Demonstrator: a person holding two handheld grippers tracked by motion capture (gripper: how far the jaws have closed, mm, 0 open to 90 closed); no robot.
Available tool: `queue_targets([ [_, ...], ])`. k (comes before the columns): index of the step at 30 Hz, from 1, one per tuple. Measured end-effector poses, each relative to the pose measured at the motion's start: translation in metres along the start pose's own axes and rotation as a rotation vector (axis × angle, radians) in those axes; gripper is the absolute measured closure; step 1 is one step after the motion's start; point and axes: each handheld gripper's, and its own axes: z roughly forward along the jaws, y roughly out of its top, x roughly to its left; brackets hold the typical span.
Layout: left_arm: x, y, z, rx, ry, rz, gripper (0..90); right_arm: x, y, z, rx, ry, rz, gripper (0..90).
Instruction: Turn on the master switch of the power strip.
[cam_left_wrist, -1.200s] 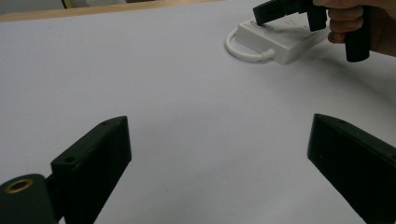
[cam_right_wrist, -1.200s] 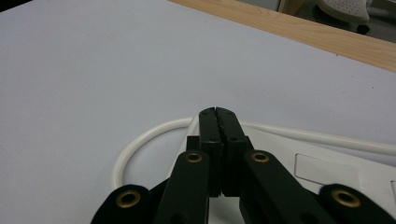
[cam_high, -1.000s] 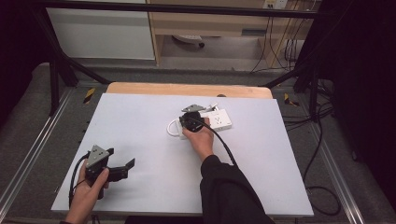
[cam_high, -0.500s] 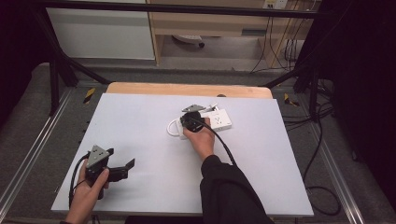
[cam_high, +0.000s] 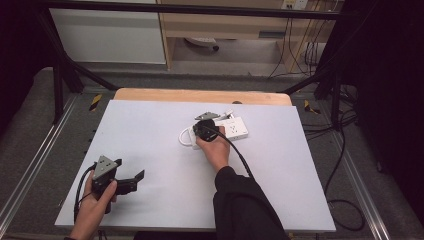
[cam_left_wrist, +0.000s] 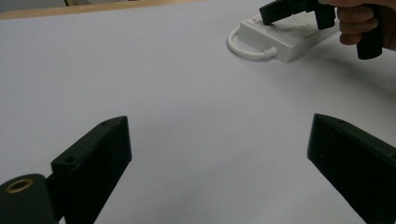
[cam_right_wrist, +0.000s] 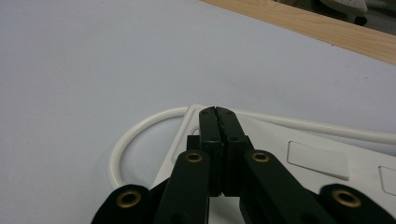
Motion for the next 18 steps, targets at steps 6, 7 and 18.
queue_targets([
  [6,0.0,-0.0001,0.0009,0.004,-0.001,0.0,6.3,0.0011,0.0002,0.0,0.003,-0.006,-0.004,90.0],
  [7,0.0,-0.0001,0.0008,0.005,0.0,0.001,6.4,0.0014,0.0001,0.0002,0.002,-0.009,-0.008,90.0],
  [18,0.0,-0.0002,0.0004,0.003,0.002,0.0,6.4,0.0031,-0.0002,0.0002,0.001,-0.019,-0.025,90.0],
])
